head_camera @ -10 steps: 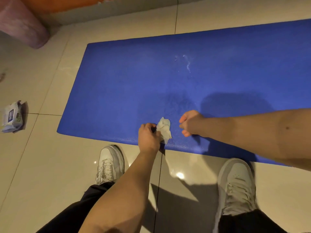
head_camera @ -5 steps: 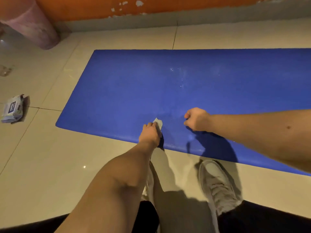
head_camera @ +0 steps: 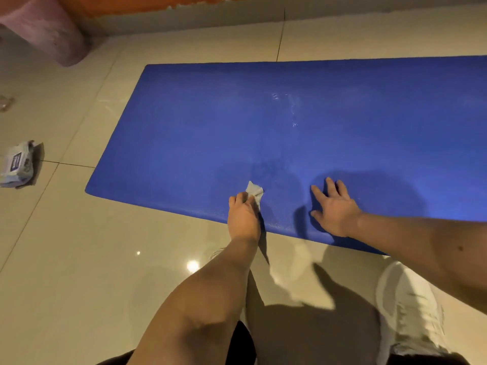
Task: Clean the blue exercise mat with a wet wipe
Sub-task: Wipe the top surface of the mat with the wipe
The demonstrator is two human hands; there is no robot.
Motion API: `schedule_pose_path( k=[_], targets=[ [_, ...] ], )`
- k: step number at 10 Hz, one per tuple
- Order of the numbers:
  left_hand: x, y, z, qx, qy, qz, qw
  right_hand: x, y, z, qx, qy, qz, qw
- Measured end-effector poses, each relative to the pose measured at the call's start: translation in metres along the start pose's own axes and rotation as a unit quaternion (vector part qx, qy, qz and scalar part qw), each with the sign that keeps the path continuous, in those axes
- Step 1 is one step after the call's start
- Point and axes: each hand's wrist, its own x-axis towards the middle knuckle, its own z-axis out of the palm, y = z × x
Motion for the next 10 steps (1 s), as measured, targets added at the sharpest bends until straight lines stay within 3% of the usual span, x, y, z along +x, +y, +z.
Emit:
schedule_pose_path(
  k=[1, 2, 3, 4, 5, 6, 7, 9, 10],
  targets=[
    [-0.014, 0.006, 0.009, -0.016, -0.041, 0.005, 0.999, 0.005, -0.007, 0.019, -0.019, 0.025, 0.014, 0.999],
    [-0.03, 0.013, 0.014, 0.046, -0.06, 0.094, 0.993, 0.006, -0.01, 0.03, -0.031, 0.052, 0.012, 0.998],
    [-0.022, 0.0, 0.004, 0.091, -0.042, 0.099, 0.99, 0.009, -0.006, 0.028, -0.036, 0.052, 0.005, 0.998],
    [-0.004, -0.023, -0.022, 0.104, 0.028, 0.044, 0.993, 0.008, 0.003, 0.026, -0.024, 0.032, -0.018, 0.999],
    [0.016, -0.036, -0.037, 0.059, 0.096, -0.081, 0.99, 0.002, 0.013, 0.023, -0.007, 0.021, -0.04, 0.999],
    [0.025, -0.033, -0.034, 0.042, 0.133, -0.132, 0.981, -0.001, 0.022, 0.023, -0.004, 0.007, -0.057, 0.998],
    [0.011, -0.007, -0.013, 0.019, 0.119, -0.12, 0.985, 0.0, 0.027, 0.027, -0.02, 0.006, -0.065, 0.998],
    [-0.032, 0.047, 0.036, 0.031, -0.01, 0.076, 0.997, 0.012, 0.028, 0.037, -0.06, 0.008, -0.061, 0.996],
    [-0.027, 0.034, 0.039, 0.047, -0.027, 0.11, 0.992, 0.01, 0.03, 0.033, -0.06, -0.001, -0.066, 0.996]
  ],
)
